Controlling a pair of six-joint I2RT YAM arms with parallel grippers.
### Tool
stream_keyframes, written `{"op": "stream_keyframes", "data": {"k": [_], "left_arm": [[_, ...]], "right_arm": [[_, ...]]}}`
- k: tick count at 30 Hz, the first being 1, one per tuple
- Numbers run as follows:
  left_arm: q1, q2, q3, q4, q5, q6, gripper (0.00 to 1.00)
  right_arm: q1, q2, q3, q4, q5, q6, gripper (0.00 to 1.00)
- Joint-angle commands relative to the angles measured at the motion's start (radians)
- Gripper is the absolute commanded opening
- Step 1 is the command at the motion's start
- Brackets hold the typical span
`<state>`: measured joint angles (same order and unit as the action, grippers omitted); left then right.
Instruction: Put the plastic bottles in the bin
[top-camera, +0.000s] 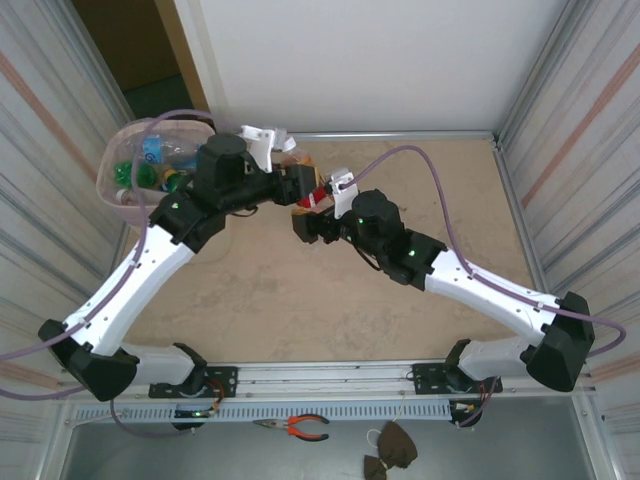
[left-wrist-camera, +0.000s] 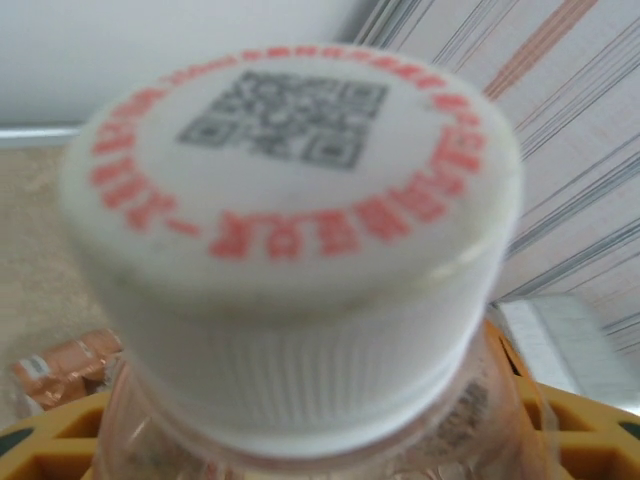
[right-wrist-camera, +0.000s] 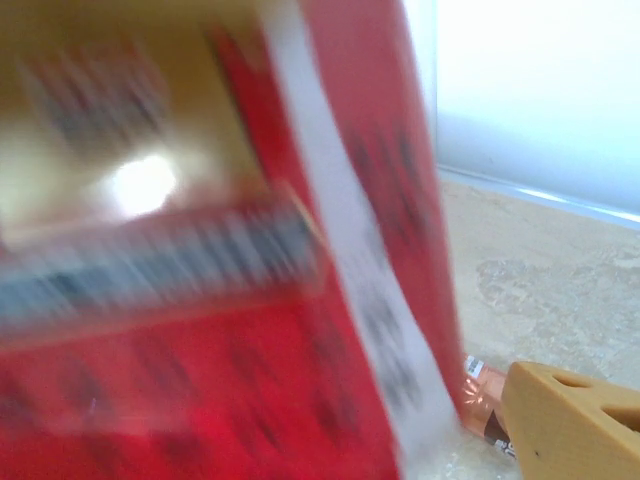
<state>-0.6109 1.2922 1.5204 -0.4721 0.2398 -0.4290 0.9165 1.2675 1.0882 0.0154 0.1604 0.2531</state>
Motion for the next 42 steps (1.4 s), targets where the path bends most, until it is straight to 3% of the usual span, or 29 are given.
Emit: {"op": "stream_keyframes", "data": {"k": [1,12,16,24,33,38,42], "left_arm": [[0.078,-0.02,0.089,-0.122,-0.028,0.121,0.54],[0.574,-0.042,0.186,-0.254,0.126,0.212,0.54],[0.689,0.014,0.217,-0.282,0.17,0.257,0.54],[0.769,0.18,0.284,-0.38,0.213,0.351,0.54],[0.791,0.378,0.384,-0.588,0.293,0.491,0.56],[0.792,0.479,0.445,-0.694,0.334,0.546,0.64],[0.793,0.479,0.457,-0.686,0.357,0.538,0.74]], "right_arm": [[0.001,-0.058,0.018,-0.022,0.011,-0.003,0.93],[-0.008,-0.105,-0.011,-0.057,0.051,-0.006,0.94],[-0.008,-0.1,0.0,-0.063,0.045,-0.006,0.94],[-0.009,-0.092,0.012,-0.084,0.046,-0.005,0.94],[-0.011,-0.089,0.014,-0.093,0.051,-0.001,0.94],[-0.01,-0.082,0.016,-0.098,0.051,0.003,0.94],[-0.013,-0.074,0.022,-0.103,0.051,0.005,0.94]]}}
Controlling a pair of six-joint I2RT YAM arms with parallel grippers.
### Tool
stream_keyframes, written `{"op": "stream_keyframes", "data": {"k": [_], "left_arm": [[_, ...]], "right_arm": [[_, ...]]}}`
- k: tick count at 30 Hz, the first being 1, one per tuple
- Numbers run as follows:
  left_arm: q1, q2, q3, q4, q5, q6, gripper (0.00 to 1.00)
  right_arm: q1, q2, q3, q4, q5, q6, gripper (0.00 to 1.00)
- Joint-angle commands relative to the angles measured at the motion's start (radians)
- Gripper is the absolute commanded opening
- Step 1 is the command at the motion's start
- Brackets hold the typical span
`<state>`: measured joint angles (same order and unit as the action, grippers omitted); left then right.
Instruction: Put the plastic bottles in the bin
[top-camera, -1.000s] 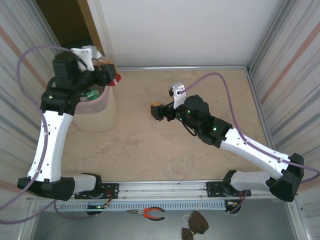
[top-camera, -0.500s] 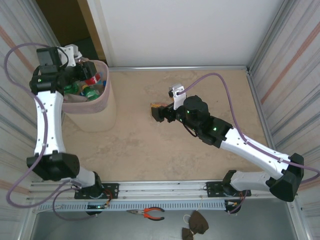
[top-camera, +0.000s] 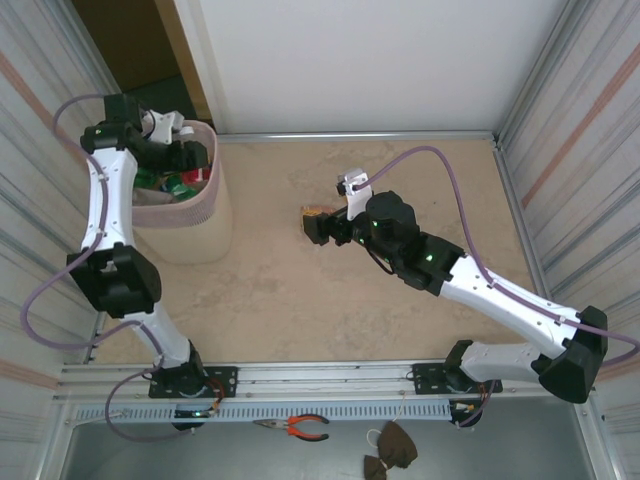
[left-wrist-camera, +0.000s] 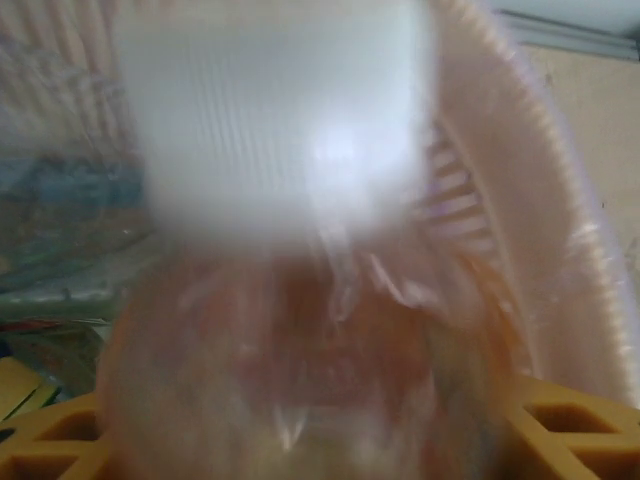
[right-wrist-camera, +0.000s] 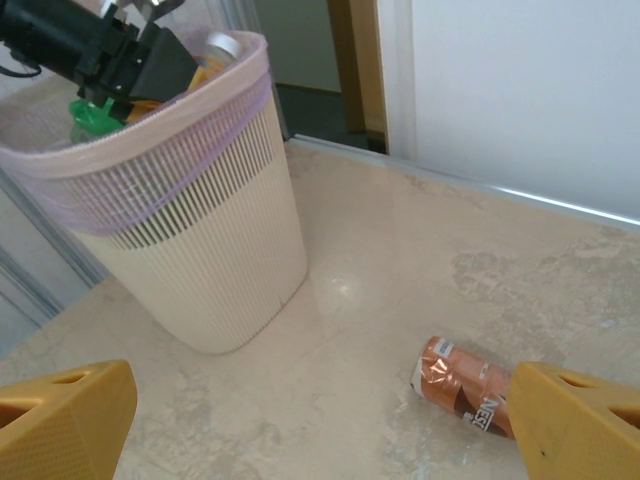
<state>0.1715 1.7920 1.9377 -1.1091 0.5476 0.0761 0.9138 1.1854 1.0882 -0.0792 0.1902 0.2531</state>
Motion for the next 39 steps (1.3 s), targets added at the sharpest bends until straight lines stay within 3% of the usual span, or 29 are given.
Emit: {"op": "stream_keyframes", "data": {"k": [1,6,10,13,17,22,29,39], "left_arm": [[0.011,-0.033,0.04,-0.038,0.045,0.027,0.76],[0.02,-0.106,0.074,-0.002,-0.023,0.005,0.87],[0.028,-0.139,0.102,0.016,-0.029,-0.005,0.86],[0.028,-0.149,0.099,0.045,0.013,-0.016,0.74],[0.025,-0.147,0.054,0.12,0.089,-0.056,0.49],[-0.006,-0.103,0.01,0.17,0.124,-0.076,0.34],[-0.01,-0.044,-0.08,0.198,0.131,-0.076,0.26],[0.005,-0.112,-0.126,0.242,0.148,-0.104,0.26]], "right_arm": [[-0.01,0.009,0.023,-0.01,0.02,0.005,0.94],[-0.012,0.009,0.024,-0.011,0.021,0.005,0.94],[-0.011,0.012,0.024,-0.009,0.022,0.007,0.94],[-0.012,0.014,0.021,-0.005,0.025,0.009,0.94],[-0.013,0.015,0.024,-0.007,0.029,0.01,0.94],[-0.02,0.019,0.03,-0.013,0.029,0.007,0.94],[-0.056,0.041,0.05,-0.061,0.04,0.036,0.94],[-0.207,0.135,0.13,-0.17,-0.066,0.086,0.95]]}}
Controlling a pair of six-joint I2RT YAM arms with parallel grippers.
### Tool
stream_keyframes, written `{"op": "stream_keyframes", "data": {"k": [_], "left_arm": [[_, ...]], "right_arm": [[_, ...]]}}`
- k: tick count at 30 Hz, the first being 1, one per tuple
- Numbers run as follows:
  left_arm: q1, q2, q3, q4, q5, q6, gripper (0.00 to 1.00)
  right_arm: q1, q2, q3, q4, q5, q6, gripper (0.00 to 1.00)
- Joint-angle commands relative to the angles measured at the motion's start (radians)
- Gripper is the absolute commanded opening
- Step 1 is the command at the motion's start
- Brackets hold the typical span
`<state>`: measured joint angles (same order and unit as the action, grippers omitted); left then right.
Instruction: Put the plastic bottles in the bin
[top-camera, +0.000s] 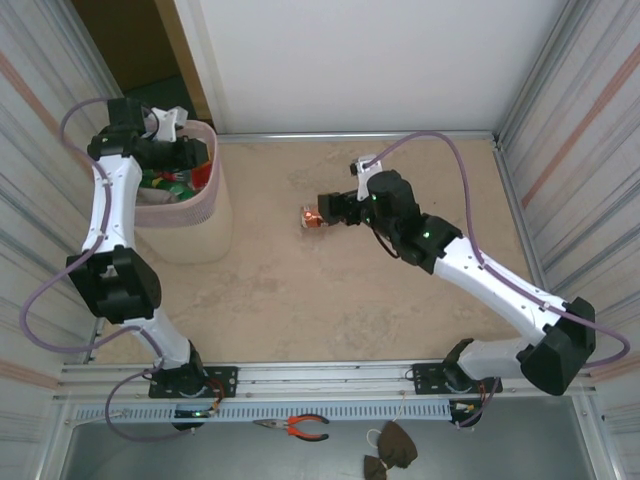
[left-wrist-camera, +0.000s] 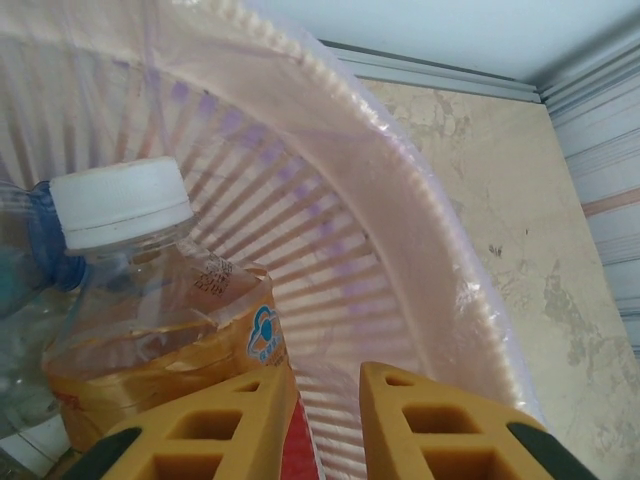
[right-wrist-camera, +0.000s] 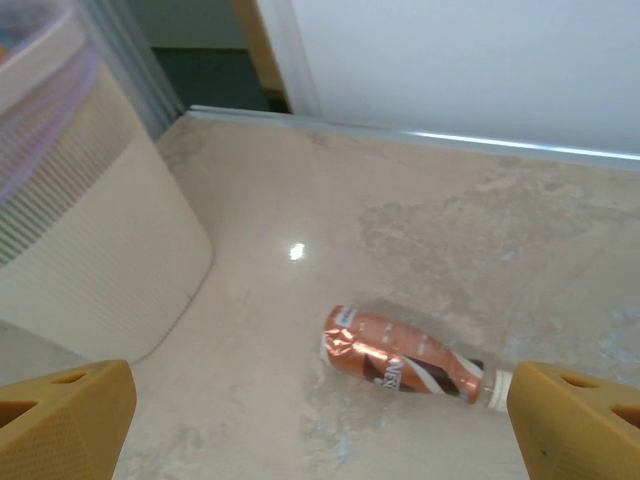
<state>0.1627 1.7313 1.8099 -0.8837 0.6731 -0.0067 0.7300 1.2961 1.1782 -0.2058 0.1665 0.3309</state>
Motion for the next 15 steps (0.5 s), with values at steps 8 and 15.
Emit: {"op": "stream_keyframes", "data": {"k": [8,15], "left_arm": [[0.027,-0.133,0.01,0.024,0.058,-0.046,0.33],[0.027,-0.237,-0.071,0.064,0.087,-0.079,0.4]], "right_arm": [[-0.164,0.156,0.086,-0.078,-0.273,-0.431,0.91],[-0.313,0.346,0.189,-0.262,-0.544,-0.901,0.87]]}}
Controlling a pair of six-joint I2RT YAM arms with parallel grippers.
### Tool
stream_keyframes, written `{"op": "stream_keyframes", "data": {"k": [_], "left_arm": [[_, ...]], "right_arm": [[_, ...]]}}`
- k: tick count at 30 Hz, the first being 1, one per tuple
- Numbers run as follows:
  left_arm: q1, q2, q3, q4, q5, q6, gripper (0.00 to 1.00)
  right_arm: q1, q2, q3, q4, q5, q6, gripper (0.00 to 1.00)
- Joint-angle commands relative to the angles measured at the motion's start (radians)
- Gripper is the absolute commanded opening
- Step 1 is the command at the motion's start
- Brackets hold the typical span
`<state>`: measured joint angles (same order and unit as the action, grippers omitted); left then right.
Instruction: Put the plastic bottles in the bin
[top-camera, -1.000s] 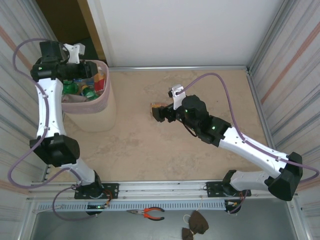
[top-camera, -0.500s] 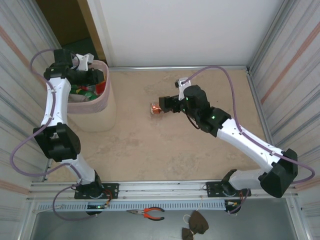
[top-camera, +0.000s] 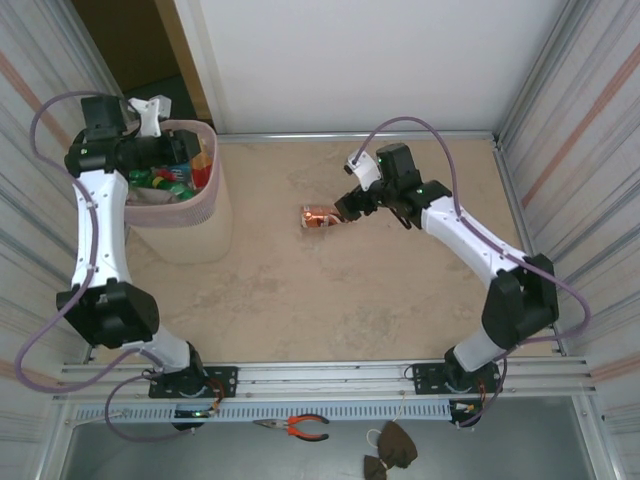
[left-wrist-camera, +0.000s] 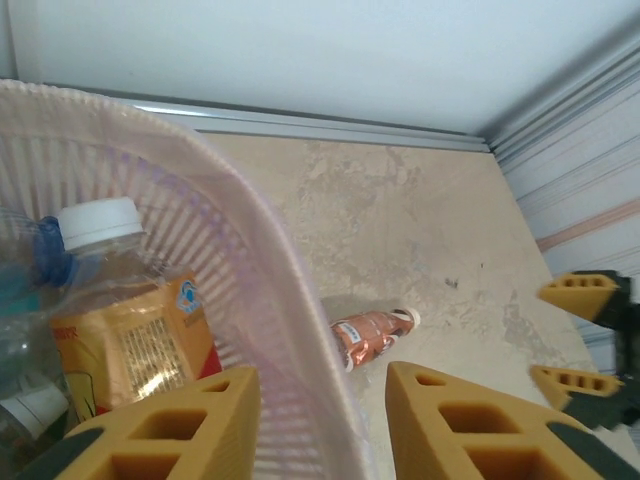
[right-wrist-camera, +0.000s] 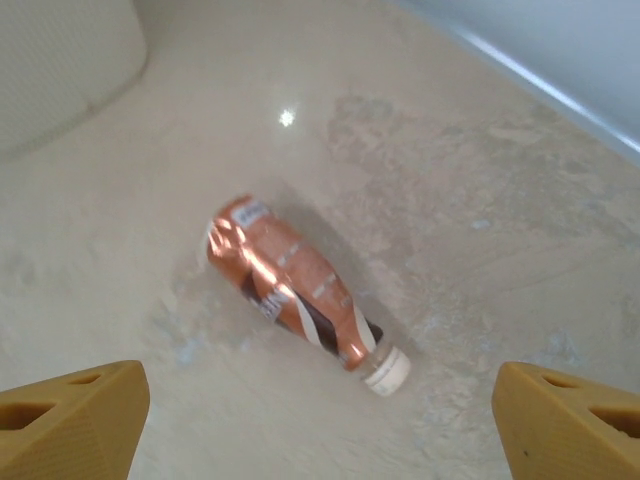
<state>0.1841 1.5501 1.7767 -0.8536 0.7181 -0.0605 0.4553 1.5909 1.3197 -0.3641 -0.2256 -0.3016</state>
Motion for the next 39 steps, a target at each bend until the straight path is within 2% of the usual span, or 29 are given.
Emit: {"op": "stream_keyframes", "data": {"k": [1,5,9,14,30,34,39], "left_arm": [[0.005,-0.078,-0.059,0.051,0.048,-0.036,0.41],[0.006,-0.149,-0.123,0.104,0.066,-0.07,0.44],[0.006,-0.199,-0.152,0.133,0.104,-0.107,0.44],[0.003,-0.259,-0.191,0.198,0.152,-0.178,0.44],[-0.014,-0.347,-0.234,0.272,0.193,-0.274,0.44],[-0.014,-0.349,-0.234,0.272,0.194,-0.278,0.44],[-0.014,-0.355,-0.238,0.271,0.192,-0.282,0.43]], "right_arm": [[-0.057,0.083,0.067,-0.121,-0.17,-0.31,0.86],[-0.11,0.223,0.161,-0.211,-0.215,-0.46,0.84],[-0.124,0.352,0.251,-0.28,-0.188,-0.589,0.81],[-0.124,0.459,0.307,-0.271,-0.162,-0.689,0.78],[-0.084,0.646,0.398,-0.285,-0.162,-0.803,0.7],[-0.079,0.665,0.4,-0.29,-0.155,-0.809,0.64],[-0.076,0.665,0.383,-0.291,-0.157,-0.795,0.5]]}}
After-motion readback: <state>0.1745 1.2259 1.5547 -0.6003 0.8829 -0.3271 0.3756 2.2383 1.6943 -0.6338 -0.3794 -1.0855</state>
